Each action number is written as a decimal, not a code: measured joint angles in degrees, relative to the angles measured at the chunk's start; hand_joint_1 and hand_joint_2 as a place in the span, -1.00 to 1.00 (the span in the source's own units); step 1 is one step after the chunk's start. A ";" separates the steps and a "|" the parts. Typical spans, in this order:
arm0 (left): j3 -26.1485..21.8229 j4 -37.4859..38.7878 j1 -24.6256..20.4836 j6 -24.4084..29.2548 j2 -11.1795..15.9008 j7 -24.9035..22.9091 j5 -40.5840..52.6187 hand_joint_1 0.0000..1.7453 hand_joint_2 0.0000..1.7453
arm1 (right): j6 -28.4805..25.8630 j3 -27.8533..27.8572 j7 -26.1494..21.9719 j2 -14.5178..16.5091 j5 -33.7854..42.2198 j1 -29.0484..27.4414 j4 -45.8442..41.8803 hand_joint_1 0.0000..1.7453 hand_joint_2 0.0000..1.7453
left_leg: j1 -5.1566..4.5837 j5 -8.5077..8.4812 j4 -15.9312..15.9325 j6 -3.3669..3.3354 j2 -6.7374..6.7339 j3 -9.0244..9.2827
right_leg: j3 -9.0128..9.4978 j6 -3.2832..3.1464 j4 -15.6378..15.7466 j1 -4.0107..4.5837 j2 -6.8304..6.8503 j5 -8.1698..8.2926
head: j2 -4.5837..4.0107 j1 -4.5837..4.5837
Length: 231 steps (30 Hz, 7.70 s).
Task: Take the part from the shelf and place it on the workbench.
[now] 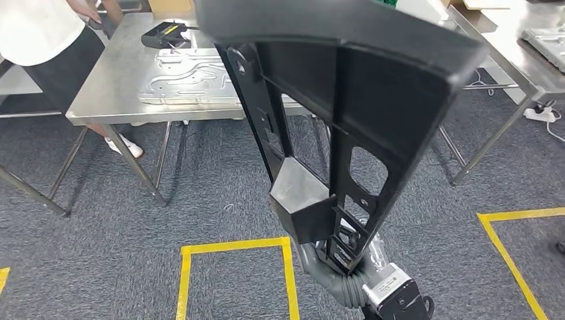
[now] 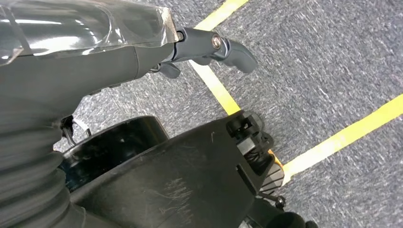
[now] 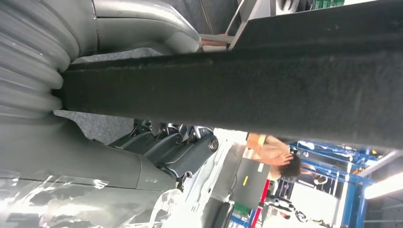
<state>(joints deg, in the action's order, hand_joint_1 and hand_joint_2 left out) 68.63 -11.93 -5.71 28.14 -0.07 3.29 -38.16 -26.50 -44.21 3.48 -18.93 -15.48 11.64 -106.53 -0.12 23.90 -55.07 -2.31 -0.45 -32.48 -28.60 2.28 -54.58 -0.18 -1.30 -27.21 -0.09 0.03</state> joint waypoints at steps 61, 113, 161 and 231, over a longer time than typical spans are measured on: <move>-0.05 0.07 0.14 0.15 0.10 0.06 -0.07 -1.00 1.00 | -0.37 0.08 -1.05 0.31 0.57 -0.29 0.40 1.00 1.00 | 1.23 0.18 -3.54 2.16 0.62 -3.14 | 2.42 -0.80 0.10 -0.54 0.65 -1.43 | 0.00 0.07; 1.19 0.09 -2.33 -3.21 0.42 -1.03 4.52 -1.00 1.00 | 0.75 -2.37 1.84 3.44 -17.83 8.77 4.46 1.00 1.00 | 1.37 6.22 -2.63 2.49 1.04 5.58 | -7.43 -0.83 -1.17 -1.37 1.42 5.66 | 0.00 0.05; 6.94 0.04 -7.17 -8.87 -1.08 -1.76 10.35 -1.00 -1.00 | 14.85 -16.14 17.06 14.33 -55.50 26.68 39.70 -1.00 -1.00 | 0.89 -1.62 1.45 -0.52 0.61 0.27 | -10.39 1.21 -12.29 -0.79 0.78 -2.74 | 0.00 -0.37; 5.19 0.04 -5.81 -6.61 -1.45 -3.75 10.81 -1.00 -1.00 | 4.95 -11.02 9.05 9.44 -28.09 20.72 31.36 -1.00 -1.00 | 0.01 -3.23 1.09 -0.19 0.46 -0.95 | 0.47 -0.01 0.63 -0.05 0.99 0.53 | 0.00 -0.73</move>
<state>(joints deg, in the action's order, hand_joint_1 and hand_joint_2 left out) 73.82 -11.89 -11.52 21.53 -1.52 -0.46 -27.34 -21.55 -55.23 12.53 -9.49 -43.56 32.36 -75.17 -0.11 20.66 -53.98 -2.50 0.01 -33.43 -28.14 2.27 -53.95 -0.24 -0.32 -26.68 -0.09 -0.70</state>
